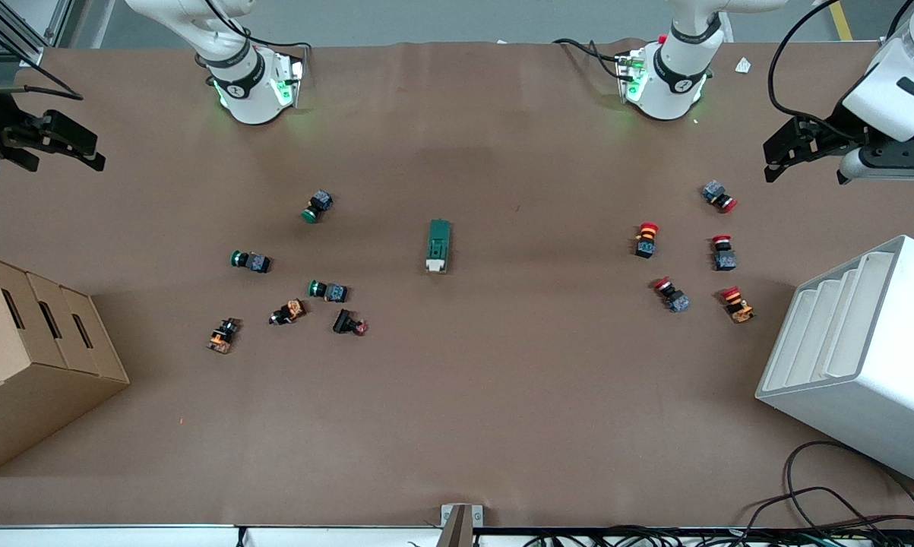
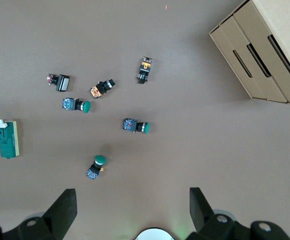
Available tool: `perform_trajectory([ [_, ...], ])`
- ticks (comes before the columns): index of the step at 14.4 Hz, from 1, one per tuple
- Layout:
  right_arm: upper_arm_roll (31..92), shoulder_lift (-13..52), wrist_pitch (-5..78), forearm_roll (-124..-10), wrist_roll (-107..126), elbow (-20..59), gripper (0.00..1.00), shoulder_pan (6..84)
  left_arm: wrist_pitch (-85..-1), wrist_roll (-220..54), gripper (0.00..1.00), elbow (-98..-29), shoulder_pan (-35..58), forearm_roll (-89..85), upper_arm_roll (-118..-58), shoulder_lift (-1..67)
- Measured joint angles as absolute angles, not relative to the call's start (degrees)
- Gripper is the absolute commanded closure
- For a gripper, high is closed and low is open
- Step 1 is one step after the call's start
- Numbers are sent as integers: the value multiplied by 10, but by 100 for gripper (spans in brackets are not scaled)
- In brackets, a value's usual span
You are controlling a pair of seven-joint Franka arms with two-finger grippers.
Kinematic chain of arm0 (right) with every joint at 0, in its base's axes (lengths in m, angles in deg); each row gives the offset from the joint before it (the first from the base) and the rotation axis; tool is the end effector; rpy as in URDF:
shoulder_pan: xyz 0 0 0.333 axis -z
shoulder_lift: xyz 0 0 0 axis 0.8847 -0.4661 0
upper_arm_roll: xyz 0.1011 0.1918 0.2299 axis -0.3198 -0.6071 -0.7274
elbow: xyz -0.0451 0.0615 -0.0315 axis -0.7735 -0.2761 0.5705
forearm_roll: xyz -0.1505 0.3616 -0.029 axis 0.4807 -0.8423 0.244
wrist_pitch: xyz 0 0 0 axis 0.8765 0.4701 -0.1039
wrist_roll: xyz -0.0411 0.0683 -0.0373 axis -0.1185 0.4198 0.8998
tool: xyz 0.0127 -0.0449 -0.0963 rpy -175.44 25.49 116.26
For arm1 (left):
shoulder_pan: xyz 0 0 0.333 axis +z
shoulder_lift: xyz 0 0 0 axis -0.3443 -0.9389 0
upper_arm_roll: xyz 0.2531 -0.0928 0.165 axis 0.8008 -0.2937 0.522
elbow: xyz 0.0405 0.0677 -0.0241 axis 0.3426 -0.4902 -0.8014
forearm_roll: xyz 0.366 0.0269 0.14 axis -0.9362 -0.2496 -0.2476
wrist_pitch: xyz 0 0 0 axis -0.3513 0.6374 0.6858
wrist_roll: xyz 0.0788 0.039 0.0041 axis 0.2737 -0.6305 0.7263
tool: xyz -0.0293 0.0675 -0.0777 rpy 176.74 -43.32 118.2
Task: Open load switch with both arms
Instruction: 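Move the left gripper over the green switch while the right gripper approaches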
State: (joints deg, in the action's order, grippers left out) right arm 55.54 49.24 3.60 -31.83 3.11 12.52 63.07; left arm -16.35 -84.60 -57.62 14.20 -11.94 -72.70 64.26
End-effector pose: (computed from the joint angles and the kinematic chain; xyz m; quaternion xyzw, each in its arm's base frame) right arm 0.5083 0.0030 0.6510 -0.9993 0.0102 0.0320 0.0159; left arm 0.5176 -0.0779 0.6460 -0.9993 0.0324 -0.0182 0.0106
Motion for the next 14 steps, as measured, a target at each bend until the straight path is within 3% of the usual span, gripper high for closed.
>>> perform_trajectory([
  [10, 555, 492, 34, -323, 26, 125, 0, 631, -162, -846, 0, -566, 132, -119, -735, 638],
  [14, 556, 492, 34, -323, 26, 125, 0, 631, -162, -820, 0, -559, 129, -119, -765, 618],
])
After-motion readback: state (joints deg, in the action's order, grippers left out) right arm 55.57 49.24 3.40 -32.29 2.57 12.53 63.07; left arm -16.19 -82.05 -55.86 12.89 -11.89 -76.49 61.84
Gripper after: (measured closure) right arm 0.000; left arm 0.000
